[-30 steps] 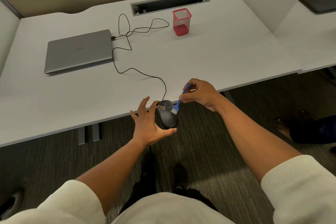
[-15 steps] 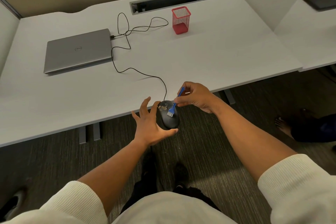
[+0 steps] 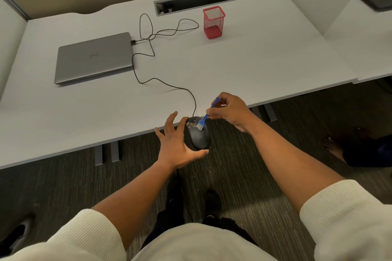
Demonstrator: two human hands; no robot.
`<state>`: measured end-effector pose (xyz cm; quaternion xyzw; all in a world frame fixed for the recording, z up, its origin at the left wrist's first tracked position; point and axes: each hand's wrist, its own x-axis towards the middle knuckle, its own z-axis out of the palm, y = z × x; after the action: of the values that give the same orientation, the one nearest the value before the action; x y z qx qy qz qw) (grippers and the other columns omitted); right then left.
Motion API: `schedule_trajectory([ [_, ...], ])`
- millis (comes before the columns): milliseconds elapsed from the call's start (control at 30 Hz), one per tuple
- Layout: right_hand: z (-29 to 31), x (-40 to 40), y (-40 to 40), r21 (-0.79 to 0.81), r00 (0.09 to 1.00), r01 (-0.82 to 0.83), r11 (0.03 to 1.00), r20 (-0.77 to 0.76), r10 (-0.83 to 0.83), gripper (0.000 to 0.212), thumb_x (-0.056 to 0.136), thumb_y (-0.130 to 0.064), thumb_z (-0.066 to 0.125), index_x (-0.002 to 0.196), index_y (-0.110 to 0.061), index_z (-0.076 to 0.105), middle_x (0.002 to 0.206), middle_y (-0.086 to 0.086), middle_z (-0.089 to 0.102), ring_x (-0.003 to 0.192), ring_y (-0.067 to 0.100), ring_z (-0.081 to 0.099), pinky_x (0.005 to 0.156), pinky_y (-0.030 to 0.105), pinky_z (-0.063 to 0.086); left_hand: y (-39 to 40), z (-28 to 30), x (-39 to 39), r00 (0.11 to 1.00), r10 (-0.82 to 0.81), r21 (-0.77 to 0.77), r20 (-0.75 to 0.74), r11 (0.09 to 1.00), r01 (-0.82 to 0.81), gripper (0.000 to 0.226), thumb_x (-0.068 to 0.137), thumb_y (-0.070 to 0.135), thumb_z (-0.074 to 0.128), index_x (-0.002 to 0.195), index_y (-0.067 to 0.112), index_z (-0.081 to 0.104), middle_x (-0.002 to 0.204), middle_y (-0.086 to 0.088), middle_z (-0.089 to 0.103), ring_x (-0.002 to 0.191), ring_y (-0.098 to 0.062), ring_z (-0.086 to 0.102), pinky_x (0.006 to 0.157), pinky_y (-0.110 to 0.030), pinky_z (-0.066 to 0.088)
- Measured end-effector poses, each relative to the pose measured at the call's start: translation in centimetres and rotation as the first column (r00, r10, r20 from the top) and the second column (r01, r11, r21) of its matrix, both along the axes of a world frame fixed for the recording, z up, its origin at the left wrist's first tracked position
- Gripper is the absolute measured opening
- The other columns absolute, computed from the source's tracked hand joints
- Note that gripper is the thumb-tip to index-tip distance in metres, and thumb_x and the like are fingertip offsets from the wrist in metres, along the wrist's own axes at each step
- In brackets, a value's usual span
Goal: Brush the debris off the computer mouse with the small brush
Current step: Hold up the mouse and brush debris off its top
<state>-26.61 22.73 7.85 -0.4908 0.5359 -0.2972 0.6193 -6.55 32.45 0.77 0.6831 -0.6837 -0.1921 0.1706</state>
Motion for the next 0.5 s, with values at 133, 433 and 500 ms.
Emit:
schedule_trajectory([
  [133,-0.33,-0.57,-0.59,-0.061,0.991,0.125,0.990,-0.048,-0.128,0.025,0.079,-0.003,0.081,0.083,-0.013,0.059,0.088,0.008,0.063,0.081,0.020,0.066,0.069,0.022,0.061,0.03,0.09,0.13,1.000,0.004,0.001,-0.001,1.000,-0.004,0.122,0.050,0.091,0.064,0.151,0.031,0.031,0.162,0.003,0.003,0.151,-0.022,0.004,0.118,-0.068,-0.005],
  [433,-0.76,0.16,-0.64,-0.004,0.999,0.045,0.999,-0.017,-0.045,0.024,0.079,-0.001,0.082,0.086,-0.010,0.060,0.093,0.012,0.064,0.092,0.030,0.069,0.084,0.042,0.062,-0.19,-0.12,0.24,1.000,0.006,0.006,0.025,1.000,-0.006,0.122,0.051,0.091,0.065,0.151,0.031,0.031,0.162,0.003,0.003,0.152,-0.023,0.003,0.117,-0.069,-0.004],
  [500,-1.05,0.01,-0.91,-0.033,0.994,0.095,0.995,-0.043,-0.096,0.024,0.079,-0.001,0.081,0.084,-0.012,0.060,0.087,0.008,0.063,0.084,0.024,0.066,0.083,0.038,0.062,-0.21,-0.02,0.24,1.000,0.005,0.002,0.023,1.000,-0.005,0.122,0.050,0.091,0.064,0.151,0.030,0.031,0.162,0.003,0.004,0.152,-0.023,0.005,0.117,-0.071,-0.003],
])
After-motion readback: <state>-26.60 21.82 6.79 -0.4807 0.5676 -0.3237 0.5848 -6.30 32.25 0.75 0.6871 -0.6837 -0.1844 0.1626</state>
